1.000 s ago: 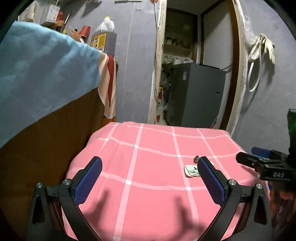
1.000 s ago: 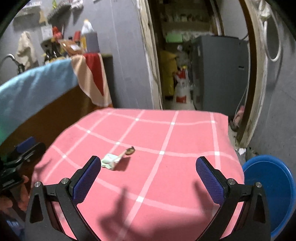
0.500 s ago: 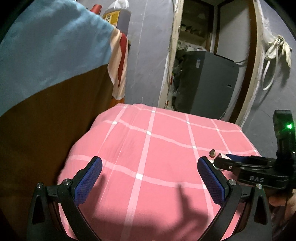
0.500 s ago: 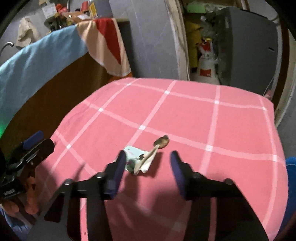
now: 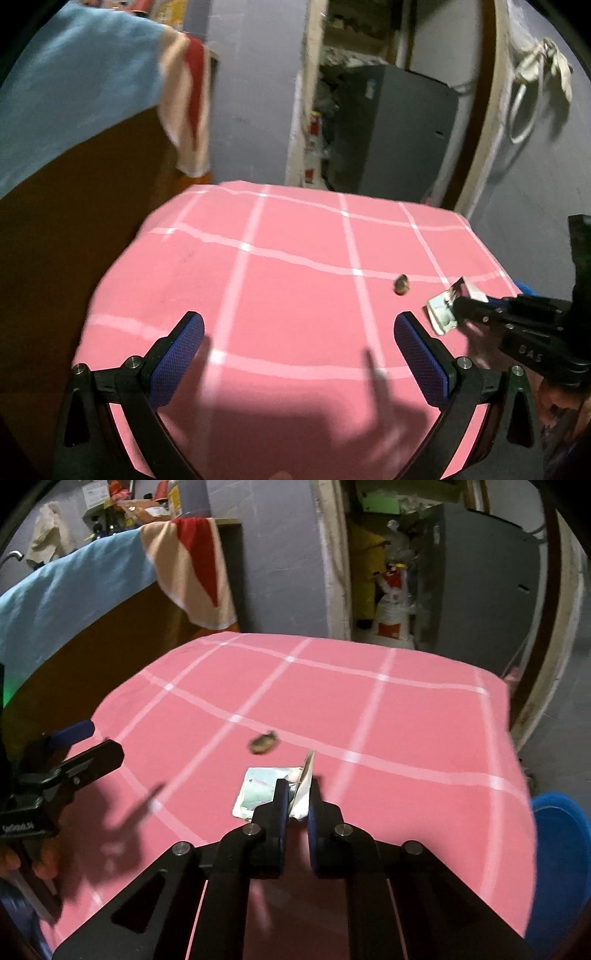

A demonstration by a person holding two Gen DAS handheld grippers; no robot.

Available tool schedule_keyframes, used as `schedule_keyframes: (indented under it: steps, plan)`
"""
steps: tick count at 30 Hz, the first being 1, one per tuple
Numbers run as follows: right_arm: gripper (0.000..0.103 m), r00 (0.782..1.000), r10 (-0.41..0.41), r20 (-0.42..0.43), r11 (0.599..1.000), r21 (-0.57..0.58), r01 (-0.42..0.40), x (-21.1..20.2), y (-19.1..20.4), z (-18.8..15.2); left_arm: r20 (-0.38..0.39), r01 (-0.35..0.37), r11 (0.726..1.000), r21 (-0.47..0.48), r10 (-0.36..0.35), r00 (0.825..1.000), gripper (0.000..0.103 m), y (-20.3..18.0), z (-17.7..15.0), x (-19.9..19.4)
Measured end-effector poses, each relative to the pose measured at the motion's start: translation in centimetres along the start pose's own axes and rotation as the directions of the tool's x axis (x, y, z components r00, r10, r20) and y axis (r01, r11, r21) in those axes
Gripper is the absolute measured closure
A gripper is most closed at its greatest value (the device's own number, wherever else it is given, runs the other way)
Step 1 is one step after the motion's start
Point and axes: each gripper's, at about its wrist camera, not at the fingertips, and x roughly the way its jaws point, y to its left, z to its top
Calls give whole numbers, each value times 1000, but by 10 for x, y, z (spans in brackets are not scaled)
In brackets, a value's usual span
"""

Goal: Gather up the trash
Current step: 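Grasp the white paper with the right tool while the left tool grasps the brown piece, then carry both pieces to the blue bucket and open both tools to drop them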

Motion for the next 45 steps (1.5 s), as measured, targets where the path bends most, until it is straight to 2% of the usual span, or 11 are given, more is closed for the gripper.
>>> schedule_keyframes:
  steps: [5, 10, 15, 16, 22, 24, 27, 31, 36, 40, 45]
  plan:
    - [96, 999, -37, 20, 999, 29, 37, -11, -25, -6, -81, 49, 998, 34, -47, 996, 3, -18, 11, 23]
    - [96, 997, -65, 39, 996, 67, 62, -23, -52, -12, -108, 76, 993, 92, -65, 992, 7, -41, 20, 43]
    - [96, 997, -56, 60, 994, 101, 50, -31, -67, -18, -190, 115, 985, 128, -90, 978, 36, -59, 26, 68]
    - [96, 996, -53, 66, 994, 103, 46, -32, -68, -19, -199, 120, 984, 132, -92, 976, 38, -60, 27, 73]
    - [96, 996, -34, 88, 995, 95, 26, -34, -66, -23, -214, 117, 976, 184, -76, 974, 63, -73, 35, 79]
    - [96, 995, -29, 91, 996, 93, 20, -34, -64, -25, -214, 115, 975, 192, -73, 974, 78, -76, 36, 80]
    - [96, 995, -32, 96, 996, 83, 24, -34, -63, -27, -217, 128, 971, 203, -83, 973, 92, -78, 36, 80]
    - [96, 994, -27, 110, 997, 75, 18, -38, -62, -30, -219, 165, 967, 192, -121, 968, 93, -82, 31, 80]
    - [96, 987, -30, 158, 998, 59, 21, -51, -55, -35, -151, 208, 961, 181, -182, 972, 94, -90, 22, 57]
    - [96, 972, -53, 228, 998, 46, 44, -69, -49, -41, -36, 233, 955, 185, -231, 972, 94, -99, 17, 26]
    - [96, 939, -68, 337, 997, 60, 51, -102, -48, -46, 102, 296, 941, 165, -314, 944, 94, -109, 10, -13]
